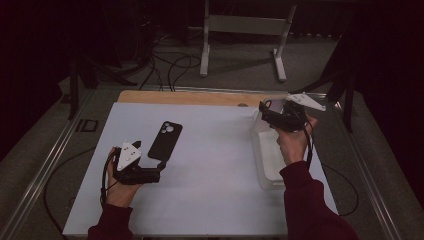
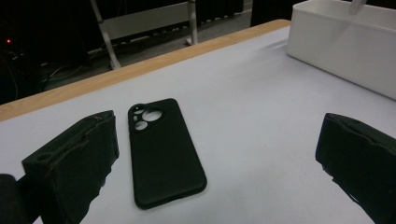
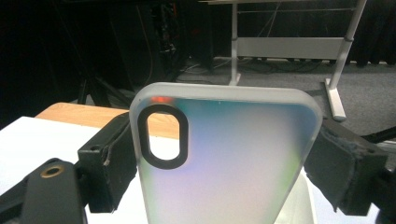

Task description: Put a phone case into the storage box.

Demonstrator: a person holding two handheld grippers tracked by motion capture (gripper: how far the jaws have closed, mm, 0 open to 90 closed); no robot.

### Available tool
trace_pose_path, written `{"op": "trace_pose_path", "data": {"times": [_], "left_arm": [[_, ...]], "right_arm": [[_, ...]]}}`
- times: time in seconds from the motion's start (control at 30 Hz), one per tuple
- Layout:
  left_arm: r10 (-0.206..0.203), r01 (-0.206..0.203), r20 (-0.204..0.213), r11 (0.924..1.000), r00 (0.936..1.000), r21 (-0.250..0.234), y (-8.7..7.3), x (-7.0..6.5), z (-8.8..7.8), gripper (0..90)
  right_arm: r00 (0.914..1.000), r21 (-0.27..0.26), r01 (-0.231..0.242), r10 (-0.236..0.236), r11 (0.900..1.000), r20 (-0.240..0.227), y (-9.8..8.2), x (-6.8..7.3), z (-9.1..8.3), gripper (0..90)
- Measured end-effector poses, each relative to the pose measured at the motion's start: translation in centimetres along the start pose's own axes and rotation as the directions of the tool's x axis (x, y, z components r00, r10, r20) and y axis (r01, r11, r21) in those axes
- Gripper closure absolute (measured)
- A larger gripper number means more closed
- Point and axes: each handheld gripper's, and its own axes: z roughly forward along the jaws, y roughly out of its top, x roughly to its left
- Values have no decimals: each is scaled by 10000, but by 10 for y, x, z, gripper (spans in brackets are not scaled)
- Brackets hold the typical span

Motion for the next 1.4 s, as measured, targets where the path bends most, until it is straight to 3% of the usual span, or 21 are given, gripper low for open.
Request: {"op": "trace_pose_path", "data": {"times": [0.13,0.4,0.7,1.4], "left_arm": [[16,-16,-126,10000,9999,1,-8,3,-3,0],[-332,326,-252,9992,9991,-233,-24,13,-14,0],[-721,706,-662,9972,9952,-249,-40,21,-24,0],[-769,749,-843,9968,9935,-271,-43,22,-26,0]], "right_arm": [[9999,-7,-29,29,10000,109,0,-3,3,166],[9994,45,21,-22,10000,358,1,-8,7,166],[9972,203,72,-86,9998,740,-2,-15,16,166],[9888,496,-380,304,9980,1464,-8,-26,41,165]]}}
